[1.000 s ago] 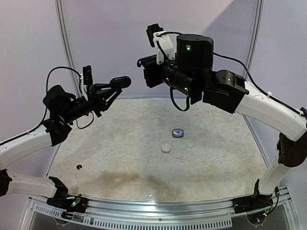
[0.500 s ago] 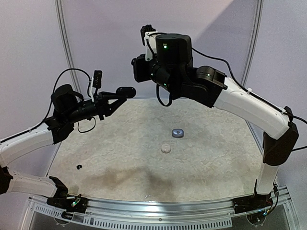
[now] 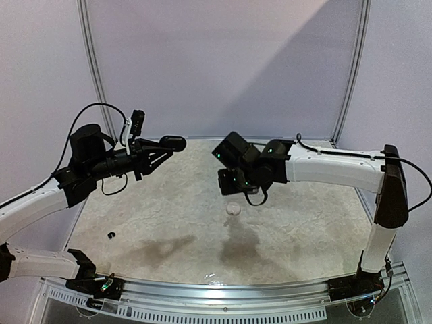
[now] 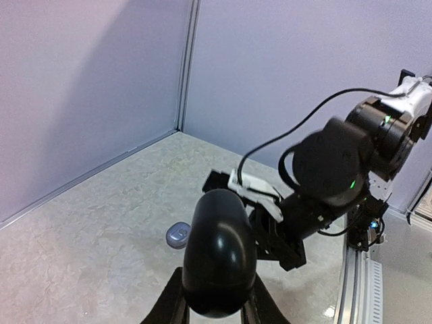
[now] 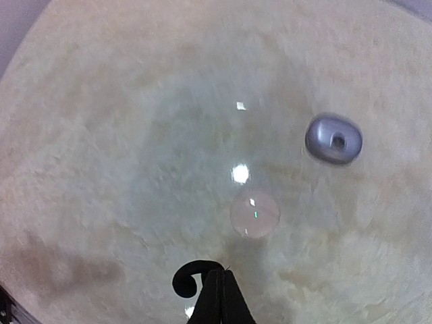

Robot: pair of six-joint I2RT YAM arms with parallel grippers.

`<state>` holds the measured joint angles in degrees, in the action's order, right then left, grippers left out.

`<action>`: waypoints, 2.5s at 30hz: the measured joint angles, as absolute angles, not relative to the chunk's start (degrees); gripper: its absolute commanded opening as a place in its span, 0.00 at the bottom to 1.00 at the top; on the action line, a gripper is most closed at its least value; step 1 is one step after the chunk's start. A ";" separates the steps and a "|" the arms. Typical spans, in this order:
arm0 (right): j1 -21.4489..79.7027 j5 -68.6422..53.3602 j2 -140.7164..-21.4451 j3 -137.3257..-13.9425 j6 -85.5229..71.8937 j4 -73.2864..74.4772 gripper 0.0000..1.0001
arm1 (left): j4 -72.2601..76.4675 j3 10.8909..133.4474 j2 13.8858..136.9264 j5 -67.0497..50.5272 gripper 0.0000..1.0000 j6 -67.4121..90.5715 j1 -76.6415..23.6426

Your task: Insert the wireless bluetooth earbuds into the charging case

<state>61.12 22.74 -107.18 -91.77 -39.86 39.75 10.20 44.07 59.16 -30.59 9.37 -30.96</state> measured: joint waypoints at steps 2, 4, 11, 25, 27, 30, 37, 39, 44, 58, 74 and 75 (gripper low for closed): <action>61.23 19.68 -107.18 -87.00 -43.33 40.29 0.00 | 9.54 44.03 59.11 -30.57 0.00 8.91 -30.94; 61.23 16.86 -107.18 -82.76 -46.50 41.10 0.00 | 9.39 43.99 59.11 -30.55 0.00 8.40 -30.94; 61.23 10.79 -107.18 -74.28 -53.60 41.01 0.00 | 9.39 43.90 59.11 -30.57 0.00 7.92 -30.94; 61.23 5.23 -110.34 -77.41 -56.05 42.70 0.16 | 9.54 43.48 59.13 -30.61 0.00 7.92 -30.94; 61.23 5.28 -110.56 -78.04 -55.94 43.64 0.17 | 9.54 43.48 59.13 -30.61 0.00 7.92 -30.94; 61.21 6.22 -110.72 -80.40 -55.00 46.83 0.22 | 9.52 43.46 59.13 -30.61 0.00 7.81 -30.94; 61.23 8.95 -105.45 -85.97 -42.74 43.75 0.98 | 10.61 42.87 59.13 -33.32 0.00 6.76 -30.85; 61.23 8.86 -100.27 -85.93 -36.34 38.79 0.99 | 11.62 42.81 59.13 -35.88 0.00 5.76 -30.85; 61.84 4.29 -86.54 -85.25 -18.92 20.34 0.99 | 14.48 42.81 59.16 -42.89 0.00 3.62 -30.85; 64.84 -9.15 -96.92 -91.66 11.92 14.22 0.95 | 17.15 43.44 59.77 -54.30 0.00 2.33 -30.85; 64.42 -6.52 -97.76 -96.55 13.74 16.91 0.82 | 8.51 46.94 61.17 -57.65 0.00 -11.42 -30.70; 64.42 -6.31 -97.76 -96.60 13.28 17.04 0.81 | 8.16 47.11 61.17 -57.63 0.00 -12.21 -30.68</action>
